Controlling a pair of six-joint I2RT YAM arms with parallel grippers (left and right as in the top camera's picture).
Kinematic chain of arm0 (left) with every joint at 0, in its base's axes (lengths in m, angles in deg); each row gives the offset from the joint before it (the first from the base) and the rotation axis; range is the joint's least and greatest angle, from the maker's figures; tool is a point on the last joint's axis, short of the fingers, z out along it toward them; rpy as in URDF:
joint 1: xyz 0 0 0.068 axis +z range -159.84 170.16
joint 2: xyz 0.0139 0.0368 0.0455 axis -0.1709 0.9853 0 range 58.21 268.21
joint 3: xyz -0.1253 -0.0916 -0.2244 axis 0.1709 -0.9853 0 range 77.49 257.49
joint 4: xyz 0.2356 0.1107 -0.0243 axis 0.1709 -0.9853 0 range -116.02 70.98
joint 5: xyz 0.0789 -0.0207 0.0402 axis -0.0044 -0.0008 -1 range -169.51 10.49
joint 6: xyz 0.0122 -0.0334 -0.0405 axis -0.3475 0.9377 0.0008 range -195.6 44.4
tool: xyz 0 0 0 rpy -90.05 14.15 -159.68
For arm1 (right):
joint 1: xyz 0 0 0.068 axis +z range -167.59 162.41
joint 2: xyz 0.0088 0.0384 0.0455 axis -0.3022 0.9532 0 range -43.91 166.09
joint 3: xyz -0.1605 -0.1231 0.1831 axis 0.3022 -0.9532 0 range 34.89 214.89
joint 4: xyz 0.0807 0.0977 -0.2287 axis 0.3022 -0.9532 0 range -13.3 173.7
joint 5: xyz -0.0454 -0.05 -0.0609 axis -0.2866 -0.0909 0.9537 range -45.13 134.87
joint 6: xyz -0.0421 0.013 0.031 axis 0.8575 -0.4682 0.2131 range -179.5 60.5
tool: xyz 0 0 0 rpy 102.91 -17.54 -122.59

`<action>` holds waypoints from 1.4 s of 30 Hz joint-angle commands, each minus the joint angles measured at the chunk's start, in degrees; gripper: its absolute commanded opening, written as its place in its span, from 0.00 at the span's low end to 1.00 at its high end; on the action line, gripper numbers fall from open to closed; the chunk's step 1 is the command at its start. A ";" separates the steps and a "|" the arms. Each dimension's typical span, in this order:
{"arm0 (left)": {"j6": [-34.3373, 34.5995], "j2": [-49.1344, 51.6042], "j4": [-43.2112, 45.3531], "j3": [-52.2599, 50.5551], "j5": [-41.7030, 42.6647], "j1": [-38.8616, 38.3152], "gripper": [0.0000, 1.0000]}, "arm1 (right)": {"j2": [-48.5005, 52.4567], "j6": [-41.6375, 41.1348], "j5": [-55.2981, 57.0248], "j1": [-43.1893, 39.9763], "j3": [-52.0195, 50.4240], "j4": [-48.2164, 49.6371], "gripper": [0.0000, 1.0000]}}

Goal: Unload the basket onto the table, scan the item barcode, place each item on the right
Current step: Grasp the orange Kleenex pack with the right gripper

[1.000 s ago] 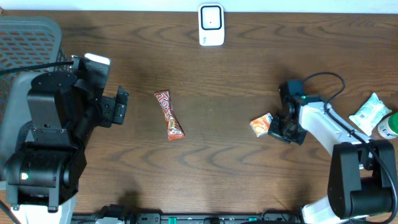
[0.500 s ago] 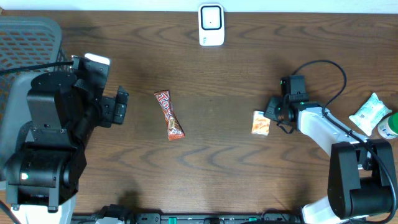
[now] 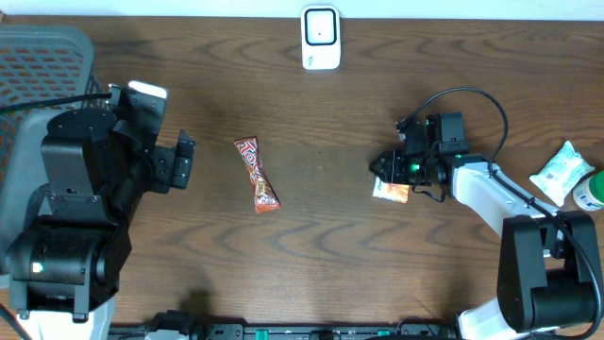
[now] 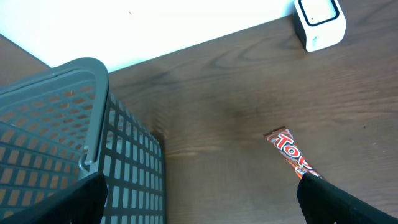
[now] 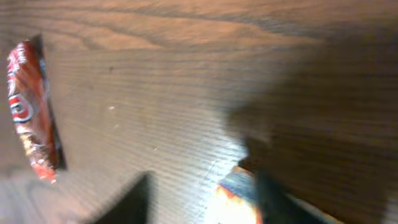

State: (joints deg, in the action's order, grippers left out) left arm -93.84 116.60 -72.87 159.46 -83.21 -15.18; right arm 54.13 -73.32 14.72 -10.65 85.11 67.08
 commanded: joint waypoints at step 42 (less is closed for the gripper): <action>0.11 -0.04 -0.13 -0.17 0.28 0.28 0.98 | 17.73 -24.74 29.83 8.98 21.62 -34.36 0.94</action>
State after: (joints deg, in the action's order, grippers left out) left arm -93.84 116.60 -72.85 159.46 -83.21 -15.18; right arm 69.10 -101.17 42.94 -2.02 107.01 32.52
